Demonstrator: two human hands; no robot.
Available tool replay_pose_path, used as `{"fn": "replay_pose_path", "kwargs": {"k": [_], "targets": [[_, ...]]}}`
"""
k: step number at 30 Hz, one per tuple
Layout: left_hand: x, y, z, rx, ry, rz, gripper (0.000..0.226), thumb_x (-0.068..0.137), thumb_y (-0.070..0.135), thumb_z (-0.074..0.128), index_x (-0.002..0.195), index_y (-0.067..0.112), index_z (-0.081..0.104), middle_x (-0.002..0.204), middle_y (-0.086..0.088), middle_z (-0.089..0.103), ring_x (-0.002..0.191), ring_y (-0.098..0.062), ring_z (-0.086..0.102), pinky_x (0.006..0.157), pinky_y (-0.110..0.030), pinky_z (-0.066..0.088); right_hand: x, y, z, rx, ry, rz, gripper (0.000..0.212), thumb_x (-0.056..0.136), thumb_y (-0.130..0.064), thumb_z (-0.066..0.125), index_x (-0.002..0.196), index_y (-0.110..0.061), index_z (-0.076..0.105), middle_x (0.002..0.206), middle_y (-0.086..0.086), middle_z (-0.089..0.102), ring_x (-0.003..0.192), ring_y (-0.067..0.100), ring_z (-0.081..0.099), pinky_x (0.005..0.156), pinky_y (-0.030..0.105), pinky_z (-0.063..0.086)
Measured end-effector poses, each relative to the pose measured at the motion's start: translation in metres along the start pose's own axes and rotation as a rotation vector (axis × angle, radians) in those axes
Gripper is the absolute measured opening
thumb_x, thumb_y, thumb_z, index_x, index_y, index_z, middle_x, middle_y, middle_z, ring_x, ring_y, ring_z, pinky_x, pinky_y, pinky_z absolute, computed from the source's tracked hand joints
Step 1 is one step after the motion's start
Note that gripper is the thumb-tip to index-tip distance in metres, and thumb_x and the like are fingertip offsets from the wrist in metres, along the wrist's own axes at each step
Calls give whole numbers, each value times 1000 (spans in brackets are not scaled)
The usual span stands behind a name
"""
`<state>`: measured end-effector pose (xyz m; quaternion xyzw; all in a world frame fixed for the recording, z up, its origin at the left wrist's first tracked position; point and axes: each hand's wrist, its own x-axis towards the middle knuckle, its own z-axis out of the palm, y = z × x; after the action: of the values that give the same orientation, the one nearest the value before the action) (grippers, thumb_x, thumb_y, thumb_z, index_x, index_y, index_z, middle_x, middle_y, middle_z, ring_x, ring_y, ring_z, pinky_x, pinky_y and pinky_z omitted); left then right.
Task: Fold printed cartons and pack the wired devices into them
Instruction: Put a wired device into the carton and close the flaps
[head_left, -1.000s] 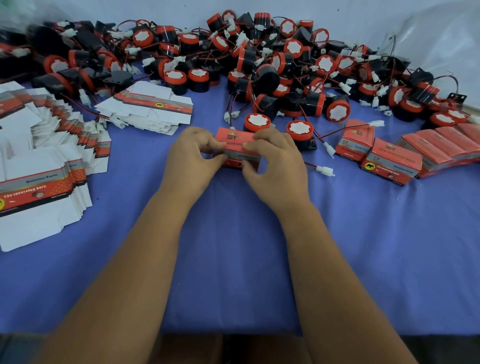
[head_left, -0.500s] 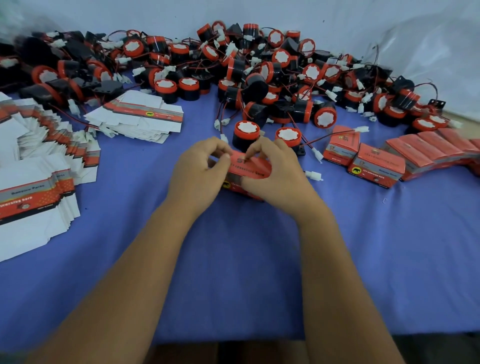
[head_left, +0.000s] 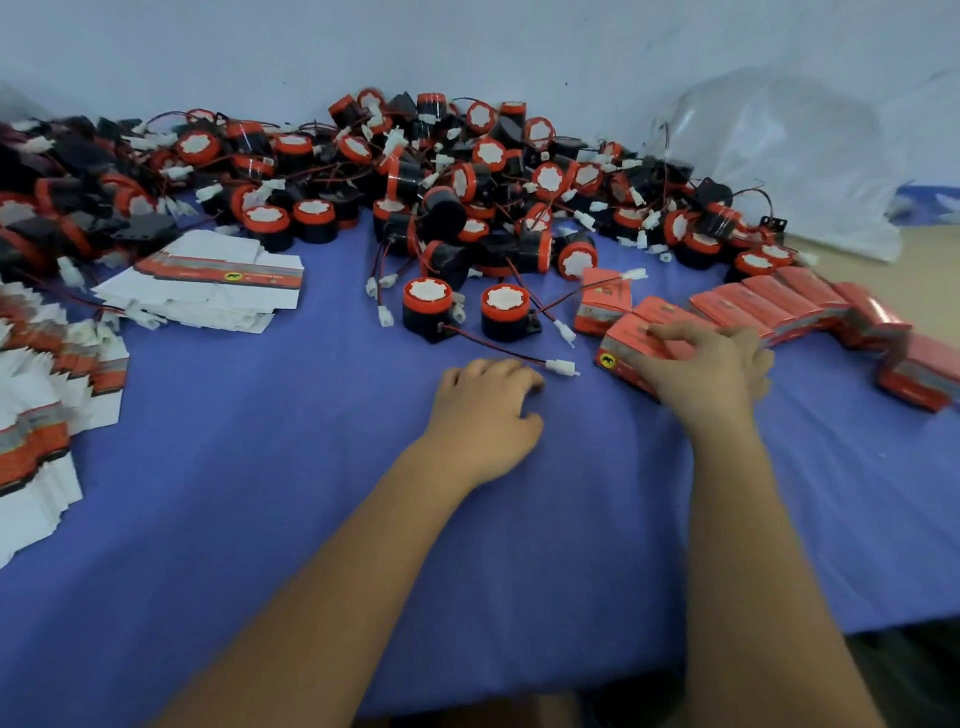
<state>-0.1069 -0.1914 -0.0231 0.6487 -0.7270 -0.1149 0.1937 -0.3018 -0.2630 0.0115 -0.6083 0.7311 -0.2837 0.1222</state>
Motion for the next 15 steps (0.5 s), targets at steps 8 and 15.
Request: {"fn": "replay_pose_path", "kwargs": {"k": [8,15], "targets": [[4,-12,-4,-189,80,-48,30,96,17,48,119,27,65,131,6,60,122,-18,51,103,-37,41,10,-47,31,-82,19,13,42,89,-22,57,130,-14,53,139,20,36,127,41,35,106,45,27],[-16,-51,-46,-561,715,-287,29,91,9,46,86,29,66,96,11,68,84,-8,60,70,-27,50,-70,-117,78,16,132,-475,47,90,-24,54,136,-19,47,128,9,45,116,30,40,93,38,27]]}}
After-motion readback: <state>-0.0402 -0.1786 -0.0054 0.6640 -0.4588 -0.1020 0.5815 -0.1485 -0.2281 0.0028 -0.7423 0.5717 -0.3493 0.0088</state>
